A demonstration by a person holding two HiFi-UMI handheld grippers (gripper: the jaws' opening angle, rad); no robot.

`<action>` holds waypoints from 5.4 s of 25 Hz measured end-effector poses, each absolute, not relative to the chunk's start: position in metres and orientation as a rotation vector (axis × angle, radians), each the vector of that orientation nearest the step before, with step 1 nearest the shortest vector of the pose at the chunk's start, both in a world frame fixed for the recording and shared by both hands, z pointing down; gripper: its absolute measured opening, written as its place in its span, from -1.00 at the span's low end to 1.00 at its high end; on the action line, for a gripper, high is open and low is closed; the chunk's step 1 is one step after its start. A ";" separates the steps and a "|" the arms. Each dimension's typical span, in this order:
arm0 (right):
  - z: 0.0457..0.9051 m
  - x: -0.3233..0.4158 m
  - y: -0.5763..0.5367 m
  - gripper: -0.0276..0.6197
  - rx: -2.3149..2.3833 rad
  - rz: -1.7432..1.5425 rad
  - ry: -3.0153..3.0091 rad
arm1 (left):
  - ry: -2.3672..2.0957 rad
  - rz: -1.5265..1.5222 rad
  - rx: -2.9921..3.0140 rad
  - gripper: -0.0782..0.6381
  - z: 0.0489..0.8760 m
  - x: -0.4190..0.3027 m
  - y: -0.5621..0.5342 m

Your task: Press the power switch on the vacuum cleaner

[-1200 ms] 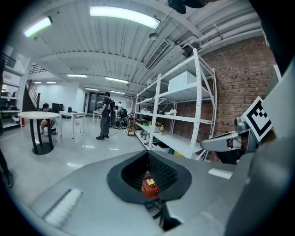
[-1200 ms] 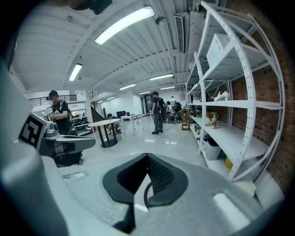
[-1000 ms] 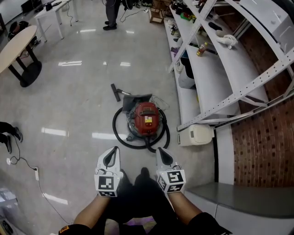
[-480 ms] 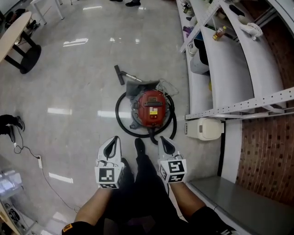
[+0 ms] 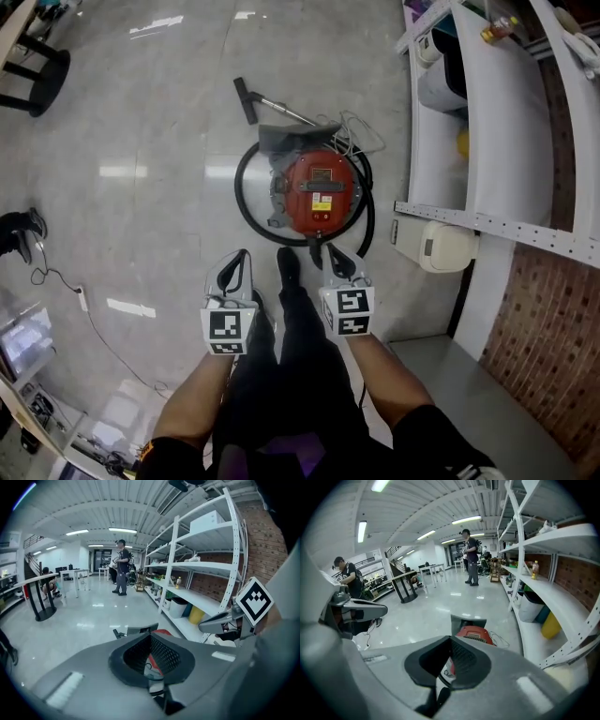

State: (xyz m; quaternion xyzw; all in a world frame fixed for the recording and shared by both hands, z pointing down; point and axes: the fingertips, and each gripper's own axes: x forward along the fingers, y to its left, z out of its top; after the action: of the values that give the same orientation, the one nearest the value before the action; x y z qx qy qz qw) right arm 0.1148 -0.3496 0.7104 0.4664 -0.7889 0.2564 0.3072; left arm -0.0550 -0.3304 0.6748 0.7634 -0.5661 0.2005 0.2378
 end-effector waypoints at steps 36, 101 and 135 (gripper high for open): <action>0.958 0.127 -0.375 -0.94 0.994 0.948 -1.739 | -1.297 0.838 1.933 -0.74 0.853 -0.026 -0.351; 0.528 0.047 -0.013 -0.94 1.191 0.384 -2.321 | -1.449 0.247 2.202 -0.74 0.543 -0.059 0.040; 0.481 0.188 0.146 -0.94 1.173 0.397 -2.529 | -1.653 0.210 2.198 -0.74 0.475 0.088 0.183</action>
State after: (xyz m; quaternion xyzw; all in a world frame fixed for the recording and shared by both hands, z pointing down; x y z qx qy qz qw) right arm 0.1875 0.1456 0.4807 0.4112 -0.8862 0.1390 0.1619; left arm 0.0881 0.1832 0.4745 0.7823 -0.5883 0.0747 0.1906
